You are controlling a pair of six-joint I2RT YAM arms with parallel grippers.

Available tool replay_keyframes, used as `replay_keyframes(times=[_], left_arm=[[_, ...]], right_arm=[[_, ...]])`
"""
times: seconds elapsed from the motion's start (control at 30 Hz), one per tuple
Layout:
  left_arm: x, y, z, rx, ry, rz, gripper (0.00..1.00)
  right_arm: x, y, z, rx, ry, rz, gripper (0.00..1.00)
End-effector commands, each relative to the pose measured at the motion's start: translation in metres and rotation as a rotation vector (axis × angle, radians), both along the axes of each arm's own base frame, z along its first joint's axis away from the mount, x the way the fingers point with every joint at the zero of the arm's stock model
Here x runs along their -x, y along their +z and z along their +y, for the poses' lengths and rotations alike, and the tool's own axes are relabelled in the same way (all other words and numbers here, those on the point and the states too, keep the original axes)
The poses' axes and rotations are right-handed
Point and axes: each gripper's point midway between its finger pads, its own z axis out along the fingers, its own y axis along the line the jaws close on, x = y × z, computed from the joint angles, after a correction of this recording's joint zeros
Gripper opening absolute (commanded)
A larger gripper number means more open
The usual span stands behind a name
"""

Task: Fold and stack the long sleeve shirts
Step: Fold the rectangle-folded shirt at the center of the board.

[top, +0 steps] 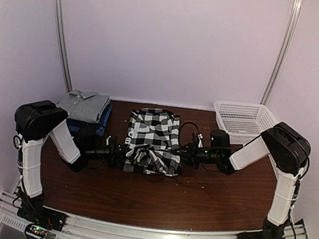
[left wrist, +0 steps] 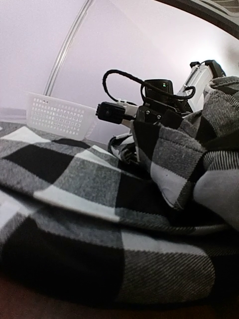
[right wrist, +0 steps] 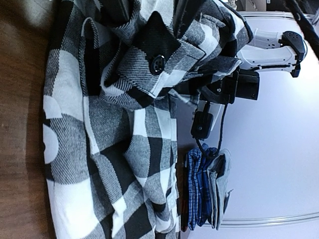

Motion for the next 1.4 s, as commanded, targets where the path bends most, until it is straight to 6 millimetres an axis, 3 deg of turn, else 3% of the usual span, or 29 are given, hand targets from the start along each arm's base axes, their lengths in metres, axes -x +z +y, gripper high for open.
replay_keyframes(times=[0.0,0.1,0.3,0.53,0.83,0.93,1.1,1.37], left_arm=[[-0.007,0.028,-0.002,0.062,-0.017,-0.118,0.2],[-0.008,0.03,-0.003,0.049,-0.032,-0.135,0.38],[-0.011,0.028,0.0,-0.06,-0.056,-0.163,0.56],[-0.008,0.02,0.0,-0.147,-0.112,-0.187,0.61],[-0.008,0.014,-0.001,-0.17,-0.134,-0.174,0.61],[-0.009,0.012,-0.002,-0.172,-0.138,-0.17,0.61],[-0.01,0.01,-0.003,-0.173,-0.145,-0.167,0.61],[-0.017,0.011,-0.007,-0.178,-0.153,-0.166,0.61]], right_arm=[[-0.017,0.028,-0.01,-0.018,-0.058,-0.089,0.32],[-0.015,0.028,-0.014,0.022,-0.057,-0.103,0.41],[-0.008,0.019,-0.026,0.158,-0.034,-0.152,0.5],[0.003,0.001,-0.036,0.324,0.028,-0.211,0.59],[0.03,0.006,-0.056,0.593,0.021,-0.417,0.7],[0.048,0.008,-0.05,0.645,0.021,-0.476,0.69],[0.075,0.023,-0.014,0.761,0.067,-0.645,0.7],[0.085,0.032,0.027,1.044,0.063,-0.858,0.8]])
